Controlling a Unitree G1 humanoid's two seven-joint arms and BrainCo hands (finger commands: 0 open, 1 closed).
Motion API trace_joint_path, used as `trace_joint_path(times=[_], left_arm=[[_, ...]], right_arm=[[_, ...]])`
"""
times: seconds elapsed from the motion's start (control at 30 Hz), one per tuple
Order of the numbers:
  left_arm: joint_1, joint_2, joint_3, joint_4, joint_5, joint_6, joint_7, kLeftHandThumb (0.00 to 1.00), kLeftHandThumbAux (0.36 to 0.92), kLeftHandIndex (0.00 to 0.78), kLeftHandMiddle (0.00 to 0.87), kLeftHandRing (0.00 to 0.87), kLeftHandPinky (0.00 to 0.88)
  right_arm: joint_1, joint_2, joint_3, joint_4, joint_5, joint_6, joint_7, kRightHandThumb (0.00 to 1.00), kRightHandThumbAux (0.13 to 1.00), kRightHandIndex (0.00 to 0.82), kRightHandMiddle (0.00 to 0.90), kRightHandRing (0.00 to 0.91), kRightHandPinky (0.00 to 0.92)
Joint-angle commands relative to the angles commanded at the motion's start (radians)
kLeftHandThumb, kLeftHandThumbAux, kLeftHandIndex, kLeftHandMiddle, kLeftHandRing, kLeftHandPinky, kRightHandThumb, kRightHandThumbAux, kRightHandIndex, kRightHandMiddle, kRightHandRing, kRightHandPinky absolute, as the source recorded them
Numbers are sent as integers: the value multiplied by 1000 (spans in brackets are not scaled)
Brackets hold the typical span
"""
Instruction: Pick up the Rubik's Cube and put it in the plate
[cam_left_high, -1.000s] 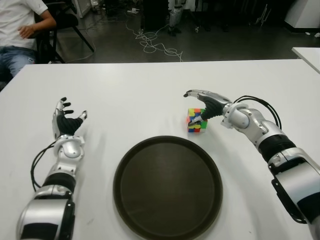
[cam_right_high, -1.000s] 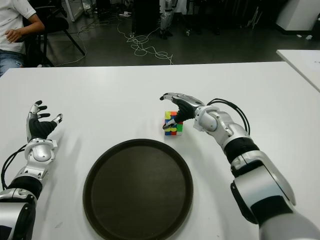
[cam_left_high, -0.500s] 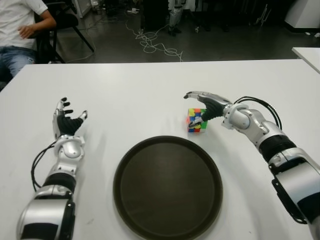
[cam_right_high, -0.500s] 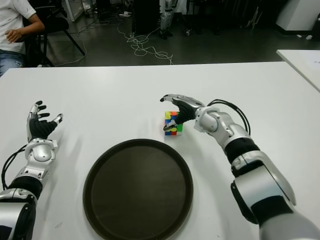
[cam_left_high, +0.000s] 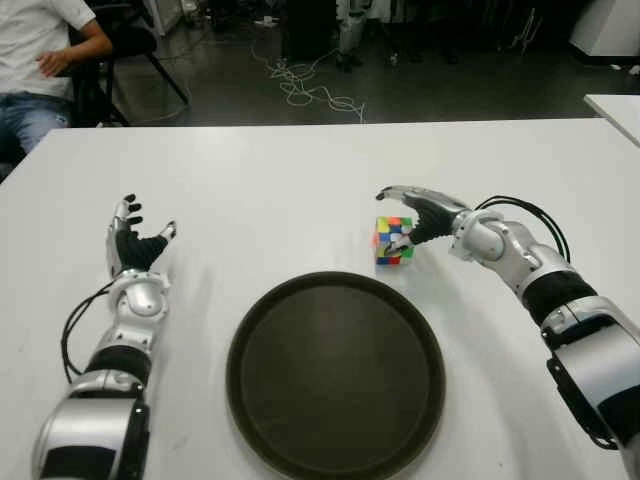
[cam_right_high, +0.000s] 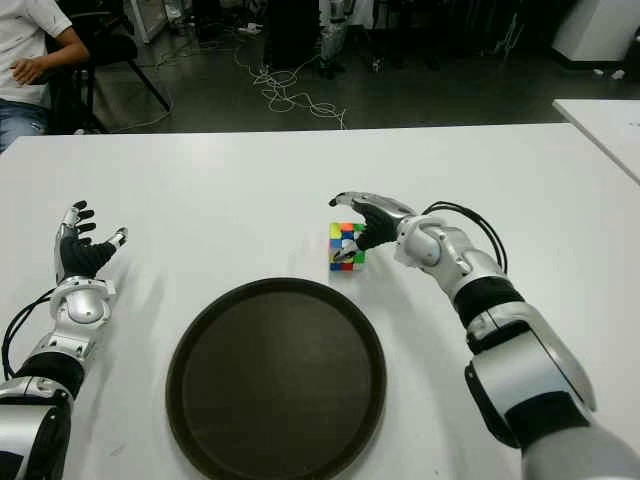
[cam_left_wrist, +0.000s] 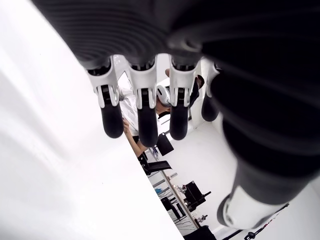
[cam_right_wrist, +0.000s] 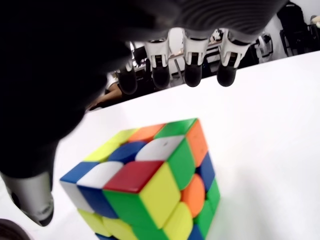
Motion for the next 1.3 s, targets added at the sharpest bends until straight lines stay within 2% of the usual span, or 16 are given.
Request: trace_joint_path(times=[0.2, 0.37, 0.7, 0.97, 1.13, 1.2, 1.3], left_arm=[[-1, 2, 0, 3, -1, -1, 2, 175, 773, 122, 191, 208, 262], [0, 3, -2, 1, 2, 5, 4, 167, 755, 117, 179, 197, 241], [0, 3, -4, -3, 4, 8, 6, 158, 769, 117, 184, 194, 233], [0, 3, -1, -3, -1, 9, -1, 145, 784, 114, 208, 241, 317], [0, 1, -1, -5, 0, 9, 4, 140, 779, 112, 207, 240, 304], [1, -1, 2, -6, -4, 9, 3, 141, 783, 112, 218, 260, 341], [1, -2, 4, -8, -7, 11, 3, 158, 777, 112, 212, 244, 312]], right_arm=[[13, 1, -9, 12, 14, -10, -5, 0, 655, 34, 32, 28, 1], [21, 6, -18, 36, 23, -25, -23, 0, 659, 43, 42, 36, 4], [32, 18, -40, 59, 48, -37, -28, 0, 648, 52, 58, 51, 11], [34, 21, -39, 57, 58, -22, -13, 0, 618, 45, 51, 43, 0], [31, 18, -25, 58, 40, -11, -20, 0, 604, 30, 34, 30, 0], [30, 18, -20, 57, 34, -10, -25, 0, 601, 29, 32, 29, 0], [30, 18, -16, 55, 29, -11, -33, 0, 597, 30, 28, 24, 0]])
